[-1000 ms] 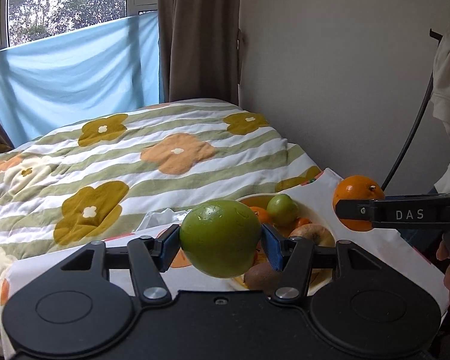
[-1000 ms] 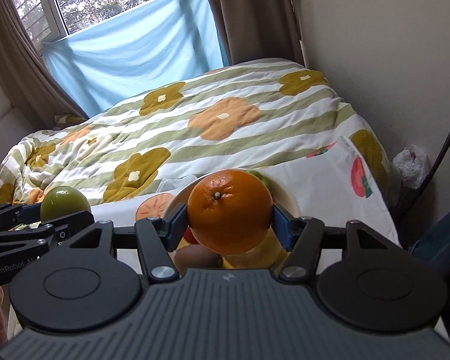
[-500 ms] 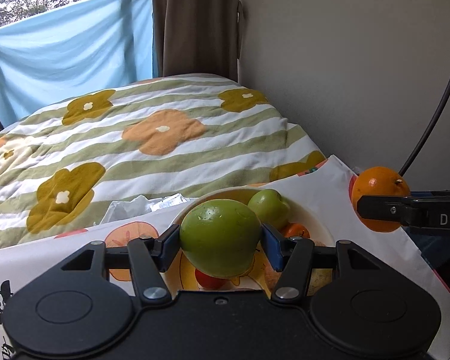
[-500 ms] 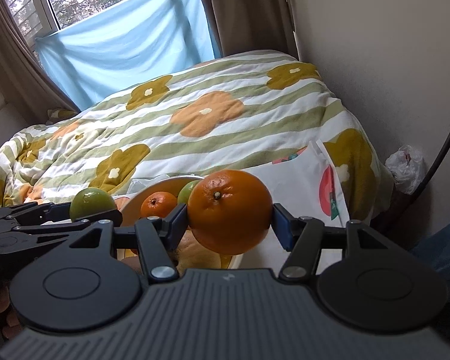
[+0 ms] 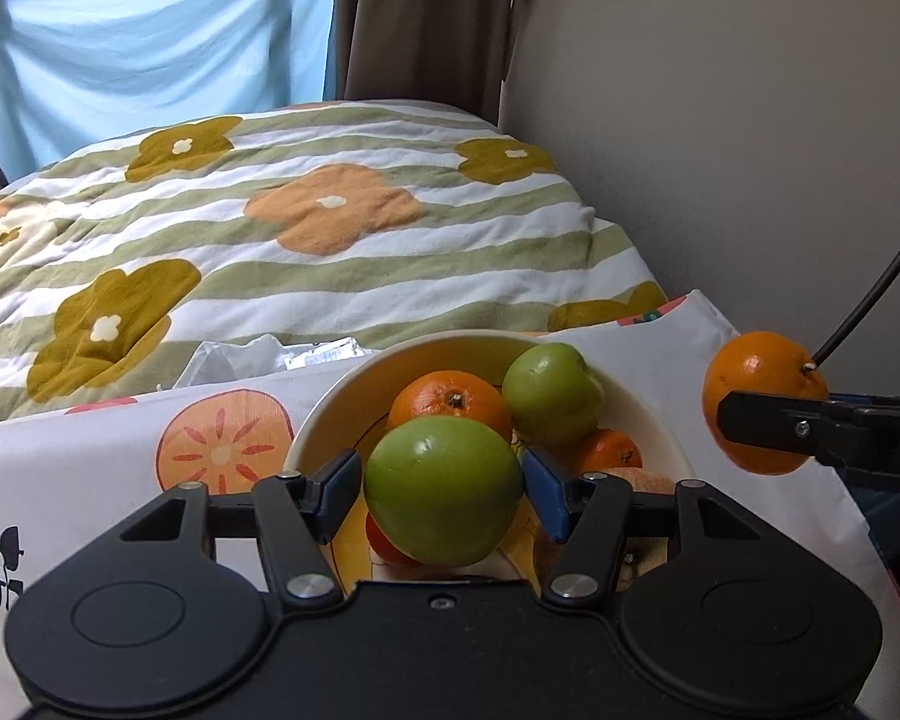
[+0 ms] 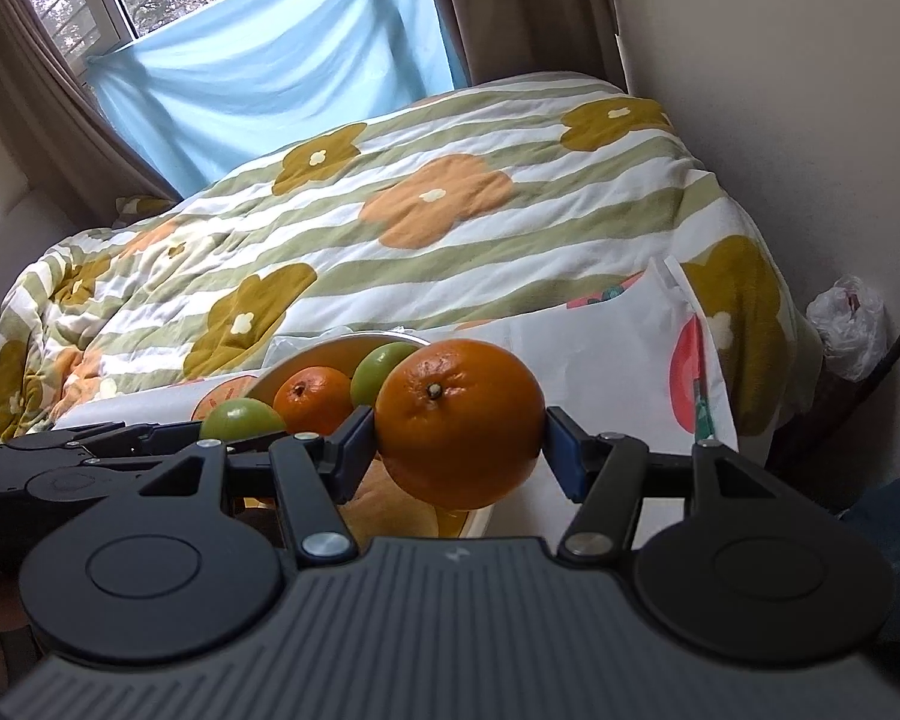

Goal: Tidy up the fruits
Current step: 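Carry the green apple over the bowl with the left gripper while the right carries the orange, then open the left gripper to drop the green apple into the bowl while the right lowers the orange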

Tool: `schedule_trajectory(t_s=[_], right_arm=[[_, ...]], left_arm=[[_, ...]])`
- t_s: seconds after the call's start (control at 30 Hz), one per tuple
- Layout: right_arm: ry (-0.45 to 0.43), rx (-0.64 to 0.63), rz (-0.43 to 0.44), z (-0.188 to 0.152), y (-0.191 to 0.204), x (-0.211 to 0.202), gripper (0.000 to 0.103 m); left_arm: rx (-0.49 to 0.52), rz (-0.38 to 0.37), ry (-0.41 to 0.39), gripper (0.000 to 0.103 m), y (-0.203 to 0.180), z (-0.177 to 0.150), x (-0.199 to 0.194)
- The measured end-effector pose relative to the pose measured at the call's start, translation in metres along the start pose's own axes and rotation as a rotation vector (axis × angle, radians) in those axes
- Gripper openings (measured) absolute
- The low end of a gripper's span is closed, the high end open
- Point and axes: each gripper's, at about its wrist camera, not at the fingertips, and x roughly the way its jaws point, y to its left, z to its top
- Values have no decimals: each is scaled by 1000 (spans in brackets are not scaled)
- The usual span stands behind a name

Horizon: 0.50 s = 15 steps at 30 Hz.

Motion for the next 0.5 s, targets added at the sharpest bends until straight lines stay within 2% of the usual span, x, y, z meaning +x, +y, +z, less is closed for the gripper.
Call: schedule_trajectory(t_s=[0.07, 0.23, 0.5], right_arm=[[0, -4, 4, 1, 1, 0, 75], [0, -16, 12, 4, 5, 2, 75], [0, -50, 40, 10, 19, 7, 75]], left_arm=[[-1, 3, -25, 84, -1, 3, -5], [-11, 9, -54, 84, 3, 6, -20], [-18, 84, -87, 84, 22, -3, -52]])
